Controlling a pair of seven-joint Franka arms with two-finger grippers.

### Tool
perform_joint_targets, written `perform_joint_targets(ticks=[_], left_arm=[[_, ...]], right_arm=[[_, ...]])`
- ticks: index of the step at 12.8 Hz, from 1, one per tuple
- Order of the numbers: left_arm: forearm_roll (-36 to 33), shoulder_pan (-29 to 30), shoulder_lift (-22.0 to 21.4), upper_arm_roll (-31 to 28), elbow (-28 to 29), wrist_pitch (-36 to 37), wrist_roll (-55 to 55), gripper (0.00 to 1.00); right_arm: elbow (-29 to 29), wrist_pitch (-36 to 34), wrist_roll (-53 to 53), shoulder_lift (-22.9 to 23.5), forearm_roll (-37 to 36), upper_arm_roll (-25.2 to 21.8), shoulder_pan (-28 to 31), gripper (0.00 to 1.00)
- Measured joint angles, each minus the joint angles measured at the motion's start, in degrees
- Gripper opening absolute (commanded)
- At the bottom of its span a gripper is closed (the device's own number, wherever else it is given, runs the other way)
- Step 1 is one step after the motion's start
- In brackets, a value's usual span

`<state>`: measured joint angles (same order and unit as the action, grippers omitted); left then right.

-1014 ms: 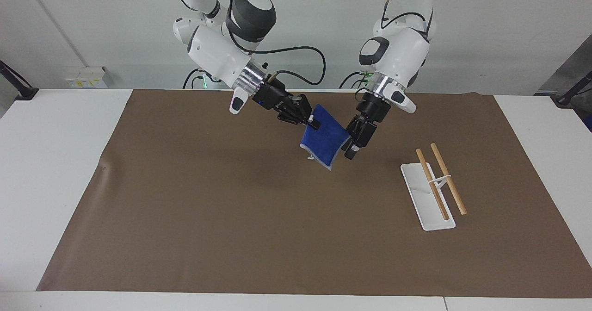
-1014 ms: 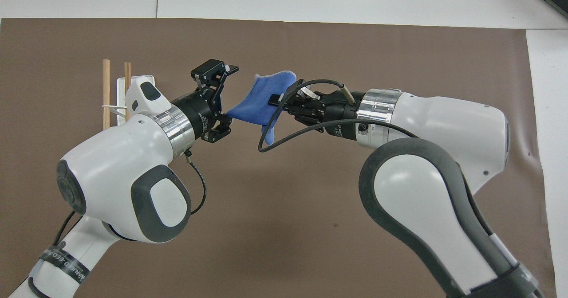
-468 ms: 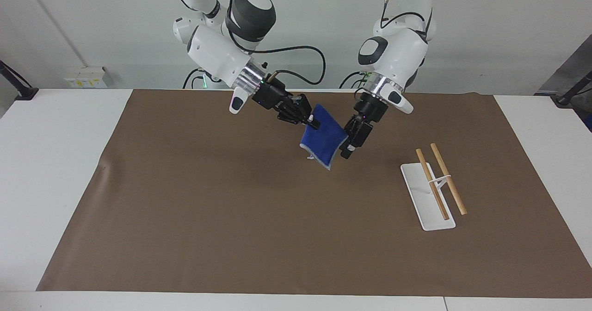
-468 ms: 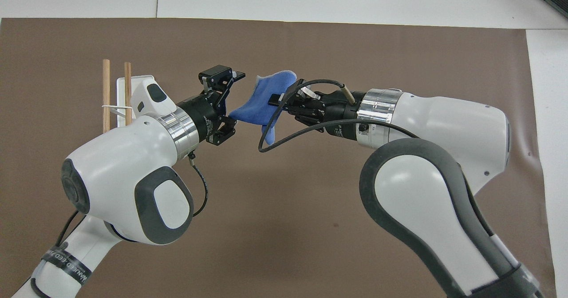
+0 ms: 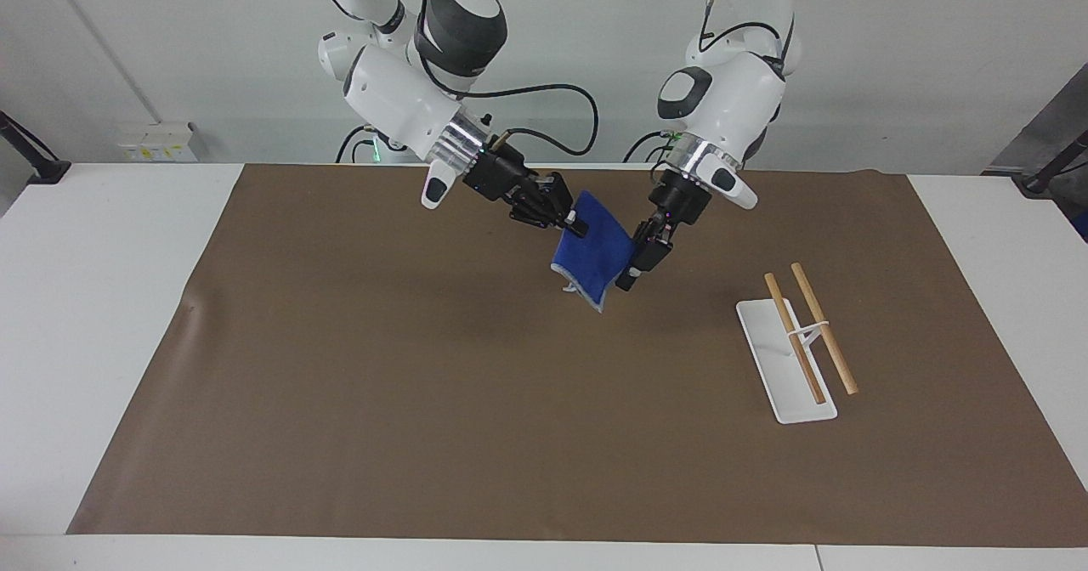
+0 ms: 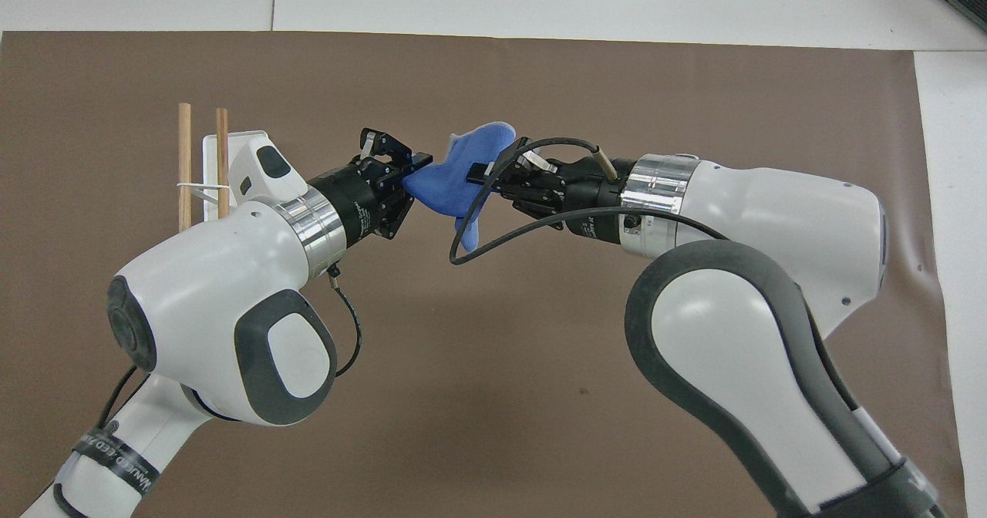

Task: Right arm passes towel to left arm to hang
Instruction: 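Grasp the towel corner with the left gripper near the right gripper, then open the right gripper and pull the towel away with the left gripper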

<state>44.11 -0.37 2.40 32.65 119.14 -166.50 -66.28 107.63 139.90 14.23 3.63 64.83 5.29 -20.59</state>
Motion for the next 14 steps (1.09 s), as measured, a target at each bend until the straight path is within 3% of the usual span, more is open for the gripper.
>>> perform_joint_targets(ticks=[6, 7, 8, 14], left_arm=[[0.0, 0.0, 0.0, -1.0, 0.0, 0.0, 2.2, 0.00], [0.0, 0.0, 0.0, -1.9, -0.2, 0.0, 3.6, 0.00], [0.0, 0.0, 0.0, -2.8, -0.7, 0.0, 4.6, 0.00], [0.0, 0.3, 0.5, -6.6, -2.7, 0.2, 9.1, 0.00]], right_arm=[[0.0, 0.0, 0.0, -0.1, 0.0, 0.0, 0.0, 0.00], [0.0, 0.0, 0.0, -0.1, 0.0, 0.0, 0.0, 0.04], [0.0, 0.0, 0.0, -0.1, 0.0, 0.0, 0.0, 0.99], [0.0, 0.0, 0.0, -0.5, -3.7, -0.1, 0.0, 1.00]])
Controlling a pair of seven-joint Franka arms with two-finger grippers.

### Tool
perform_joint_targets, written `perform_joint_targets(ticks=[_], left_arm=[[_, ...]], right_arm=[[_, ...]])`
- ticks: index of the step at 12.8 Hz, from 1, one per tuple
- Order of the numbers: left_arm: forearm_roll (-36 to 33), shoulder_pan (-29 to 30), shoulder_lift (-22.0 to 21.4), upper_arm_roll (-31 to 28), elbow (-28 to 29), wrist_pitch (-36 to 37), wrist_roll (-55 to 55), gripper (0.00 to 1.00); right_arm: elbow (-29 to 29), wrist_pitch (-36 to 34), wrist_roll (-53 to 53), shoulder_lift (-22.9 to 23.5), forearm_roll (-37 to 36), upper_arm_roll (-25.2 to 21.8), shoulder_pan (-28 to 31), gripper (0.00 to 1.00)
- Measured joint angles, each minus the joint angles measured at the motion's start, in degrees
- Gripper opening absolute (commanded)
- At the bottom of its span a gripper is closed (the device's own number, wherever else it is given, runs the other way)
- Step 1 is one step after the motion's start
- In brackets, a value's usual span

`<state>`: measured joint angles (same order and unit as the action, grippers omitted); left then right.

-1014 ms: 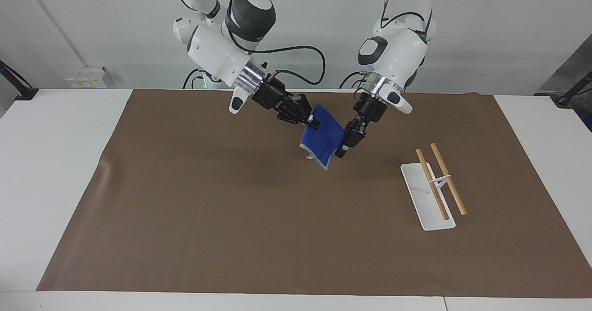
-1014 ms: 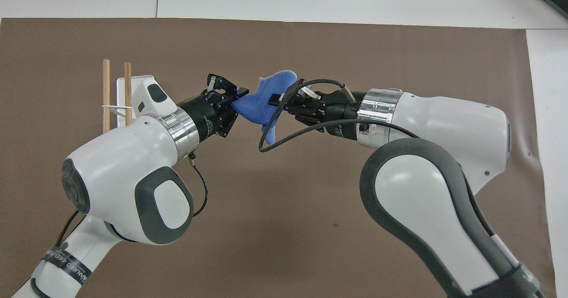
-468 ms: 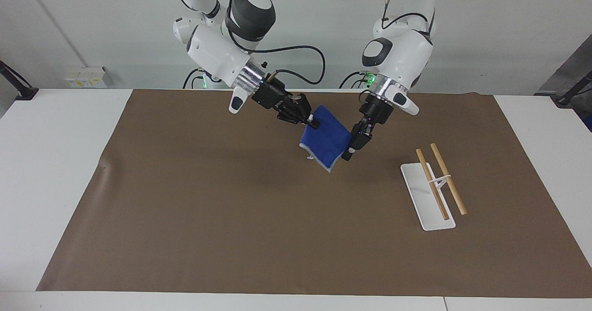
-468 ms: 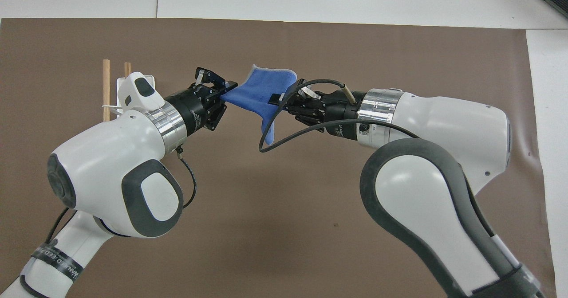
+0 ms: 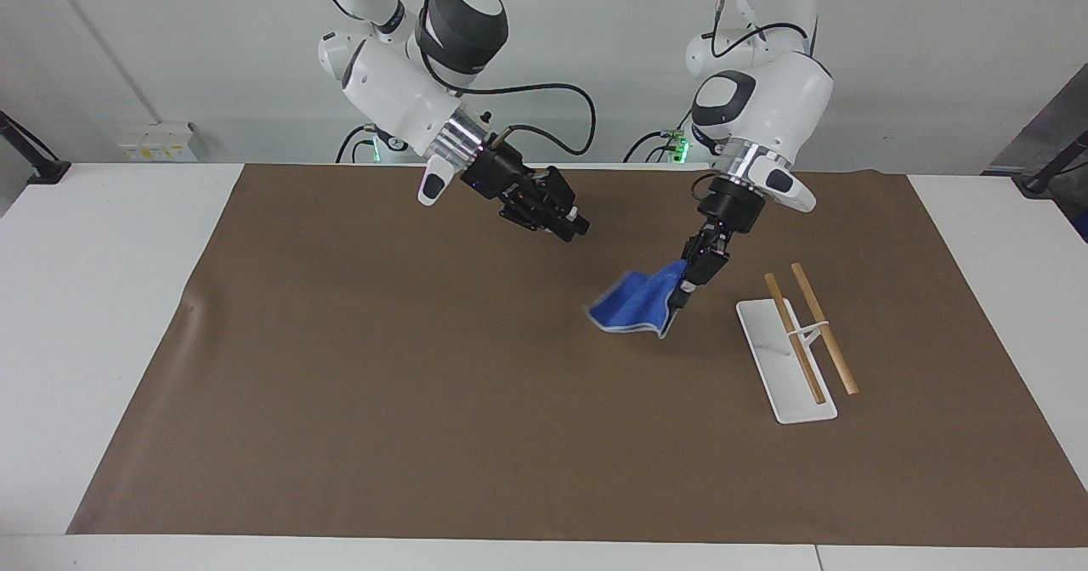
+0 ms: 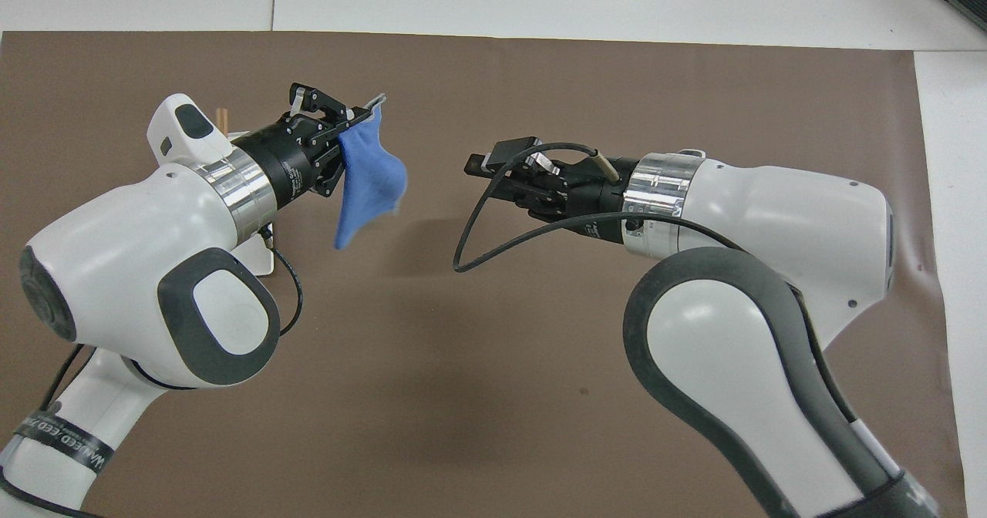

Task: Right arm passes towel to left arm to hang
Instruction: 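Open the right gripper and pull the towel away with the left gripper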

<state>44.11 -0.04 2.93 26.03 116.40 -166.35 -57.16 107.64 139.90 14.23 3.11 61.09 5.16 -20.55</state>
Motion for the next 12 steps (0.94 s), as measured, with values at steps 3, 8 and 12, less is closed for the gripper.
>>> perform_joint_targets(ticks=[3, 8, 12], left_arm=[[0.0, 0.3, 0.1, -1.0, -0.1, 0.0, 2.5, 0.00], [0.0, 0.6, 0.4, -8.7, 0.0, 2.0, 9.7, 0.00], [0.0, 1.1, 0.6, -15.2, 0.0, 4.2, 16.9, 0.00]], right_arm=[[0.0, 0.0, 0.0, -0.1, -0.5, -0.1, 0.1, 1.00], [3.1, -1.9, 0.0, -2.7, -9.9, -0.3, 4.5, 1.00], [3.9, -16.6, 0.0, -7.9, -28.4, -0.5, 13.1, 1.00]])
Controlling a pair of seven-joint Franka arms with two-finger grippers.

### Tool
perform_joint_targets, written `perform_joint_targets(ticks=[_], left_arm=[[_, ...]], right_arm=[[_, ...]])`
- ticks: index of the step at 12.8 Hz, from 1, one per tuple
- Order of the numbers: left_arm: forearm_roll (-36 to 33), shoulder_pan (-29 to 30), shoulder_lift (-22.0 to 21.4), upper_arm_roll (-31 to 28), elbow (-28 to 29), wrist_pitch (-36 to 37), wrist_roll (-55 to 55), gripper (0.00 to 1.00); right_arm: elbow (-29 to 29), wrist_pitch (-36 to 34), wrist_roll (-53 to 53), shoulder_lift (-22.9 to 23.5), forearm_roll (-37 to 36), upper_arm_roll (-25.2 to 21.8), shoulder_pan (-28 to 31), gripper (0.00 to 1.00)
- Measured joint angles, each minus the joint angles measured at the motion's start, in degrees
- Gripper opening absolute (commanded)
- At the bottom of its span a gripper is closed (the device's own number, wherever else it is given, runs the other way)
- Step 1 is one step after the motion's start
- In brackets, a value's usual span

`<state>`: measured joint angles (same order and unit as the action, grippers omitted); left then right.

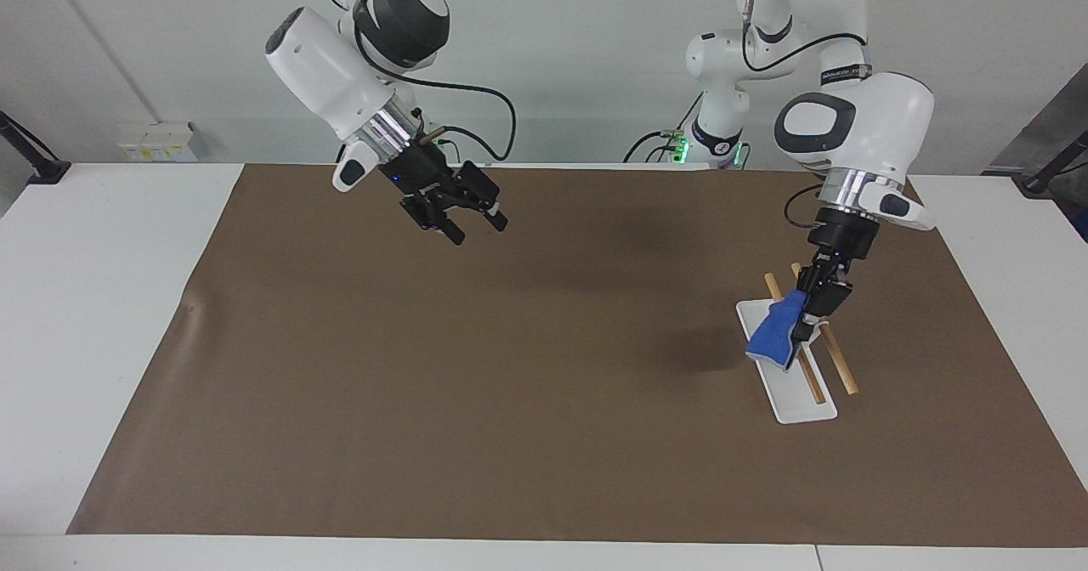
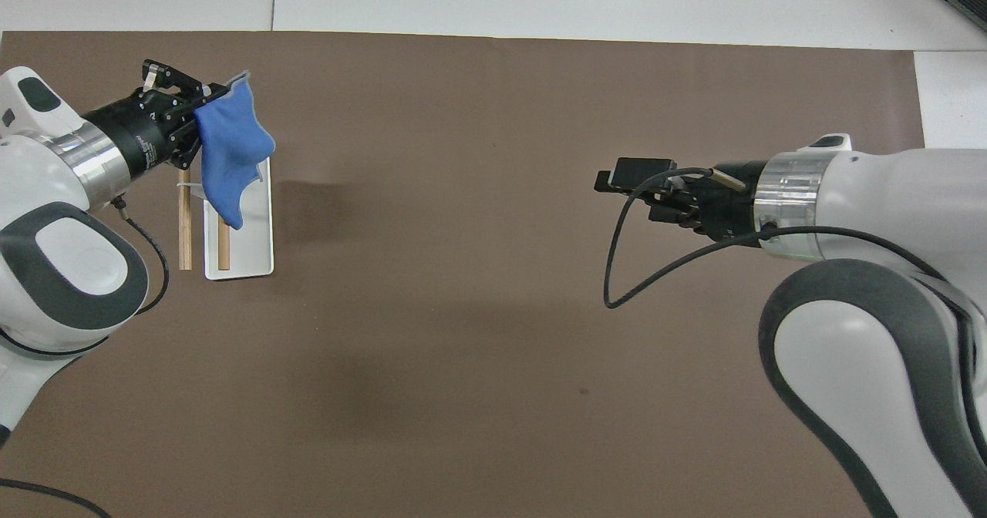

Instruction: Right arm passes towel to left arm to hang

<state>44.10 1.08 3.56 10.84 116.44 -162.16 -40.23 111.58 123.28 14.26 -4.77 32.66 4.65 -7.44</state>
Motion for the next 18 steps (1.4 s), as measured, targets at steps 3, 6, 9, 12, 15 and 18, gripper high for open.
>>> perform_joint_targets(ticks=[3, 6, 9, 12, 15, 18], left_arm=[[0.0, 0.0, 0.1, -4.4, 0.6, 0.1, 4.1, 0.00], [0.0, 0.1, 0.2, -8.4, 0.7, 0.2, 7.4, 0.00], [0.0, 0.1, 0.2, -11.0, 2.3, 0.5, 7.9, 0.00], [0.0, 0.1, 0.3, -12.6, 6.3, 0.5, 7.9, 0.00], [0.0, 0.2, 0.1, -14.8, 9.6, 0.5, 8.1, 0.00], [0.0, 0.2, -0.3, -15.5, 11.7, 0.4, 8.1, 0.84]], right_arm=[[-1.7, -11.0, 0.0, -3.1, -13.0, -0.1, 3.4, 1.00], [-5.9, -18.4, 0.0, -3.0, -22.9, -0.1, 3.6, 1.00], [-10.1, -22.4, 0.0, -1.8, -28.6, -0.1, 4.0, 1.00], [-15.2, -27.9, 0.0, 0.8, -32.4, 0.0, 4.0, 1.00], [-19.3, -29.4, -2.3, 3.9, -34.1, 0.0, 4.0, 1.00], [-18.8, -30.3, -4.7, 4.4, -34.1, 0.0, 4.1, 1.00]])
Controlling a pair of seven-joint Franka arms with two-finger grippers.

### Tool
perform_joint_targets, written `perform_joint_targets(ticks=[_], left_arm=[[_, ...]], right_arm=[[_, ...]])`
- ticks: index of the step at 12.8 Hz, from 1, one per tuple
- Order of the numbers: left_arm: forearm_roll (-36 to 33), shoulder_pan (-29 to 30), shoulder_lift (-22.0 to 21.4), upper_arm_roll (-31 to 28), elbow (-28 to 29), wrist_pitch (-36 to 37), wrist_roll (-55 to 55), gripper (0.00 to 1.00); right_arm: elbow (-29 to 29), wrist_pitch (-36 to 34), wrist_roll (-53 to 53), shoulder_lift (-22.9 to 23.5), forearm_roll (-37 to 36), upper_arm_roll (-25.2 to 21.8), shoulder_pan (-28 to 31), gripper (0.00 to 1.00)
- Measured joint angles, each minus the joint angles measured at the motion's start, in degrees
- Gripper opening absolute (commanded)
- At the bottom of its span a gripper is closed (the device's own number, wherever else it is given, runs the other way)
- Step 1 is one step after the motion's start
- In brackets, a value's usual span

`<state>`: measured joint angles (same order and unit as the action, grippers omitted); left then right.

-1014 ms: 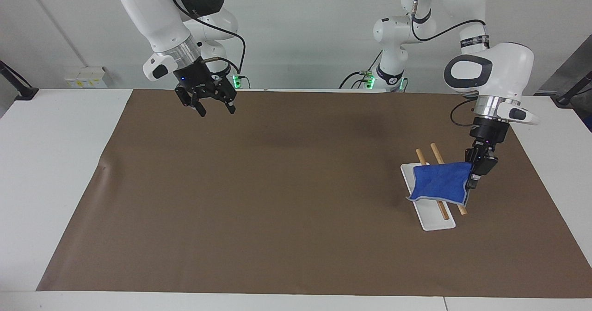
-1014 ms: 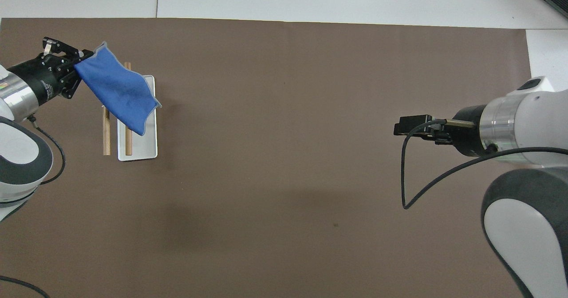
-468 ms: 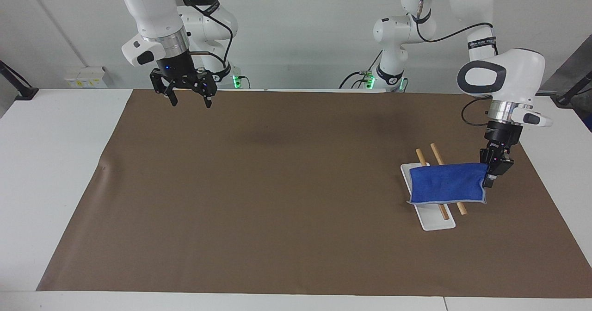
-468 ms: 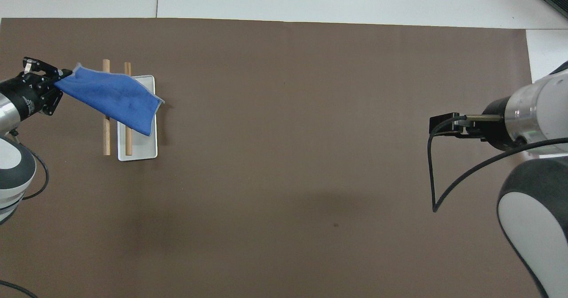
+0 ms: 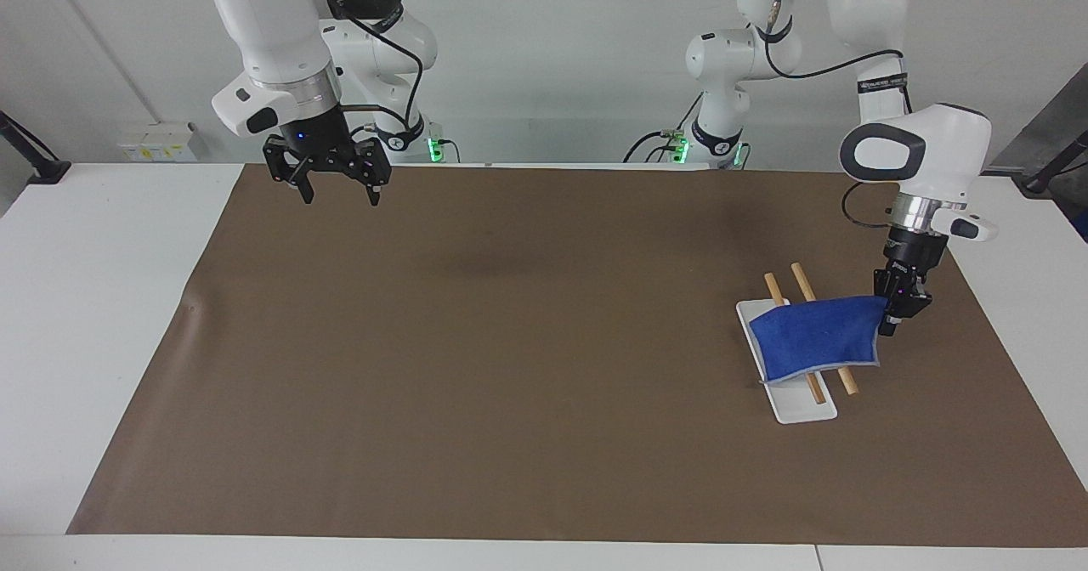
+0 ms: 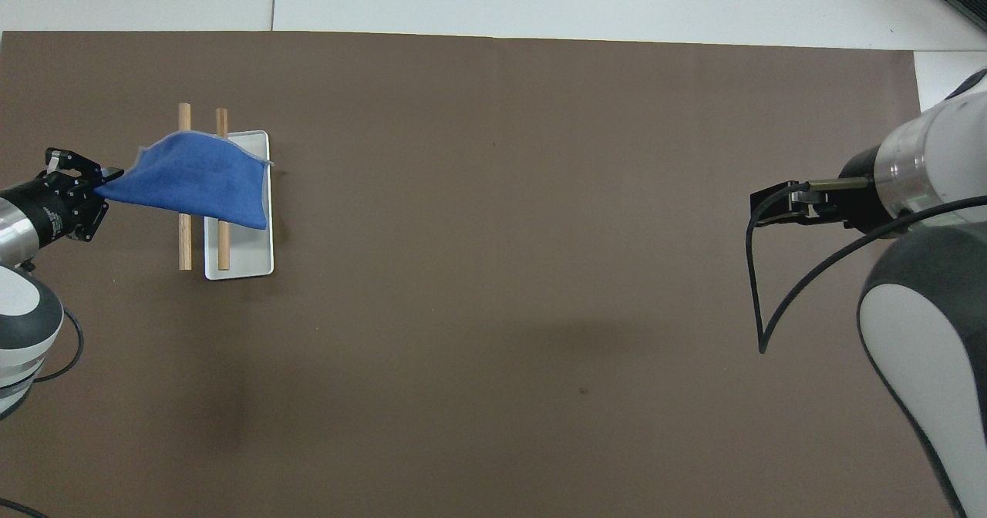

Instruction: Right arm passes towel to left arm to hang

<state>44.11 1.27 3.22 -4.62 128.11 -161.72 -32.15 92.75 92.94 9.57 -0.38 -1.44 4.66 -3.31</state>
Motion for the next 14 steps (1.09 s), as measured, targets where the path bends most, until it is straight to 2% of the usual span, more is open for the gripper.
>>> perform_joint_targets(ticks=[1, 11, 13, 14], left_arm=[[0.0, 0.0, -0.2, -0.1, 0.3, 0.0, 0.0, 1.00], [-0.7, 0.0, -0.7, -1.1, 0.2, 0.0, 2.0, 1.00], [-5.4, 0.0, -0.8, -1.2, -1.0, 2.8, 3.6, 1.00], [-9.8, -0.1, -0.8, -1.6, -2.5, 6.6, 3.7, 1.00]], right_arm=[[0.5, -0.2, -0.2, -0.1, 0.0, 0.0, 0.1, 1.00], [1.2, 0.1, -4.3, -0.7, 0.0, 0.0, 1.8, 1.00], [1.2, 0.2, -5.0, -0.7, 0.0, 0.0, 2.3, 1.00], [1.2, 0.3, -5.1, -0.7, 0.0, 0.0, 2.4, 1.00]])
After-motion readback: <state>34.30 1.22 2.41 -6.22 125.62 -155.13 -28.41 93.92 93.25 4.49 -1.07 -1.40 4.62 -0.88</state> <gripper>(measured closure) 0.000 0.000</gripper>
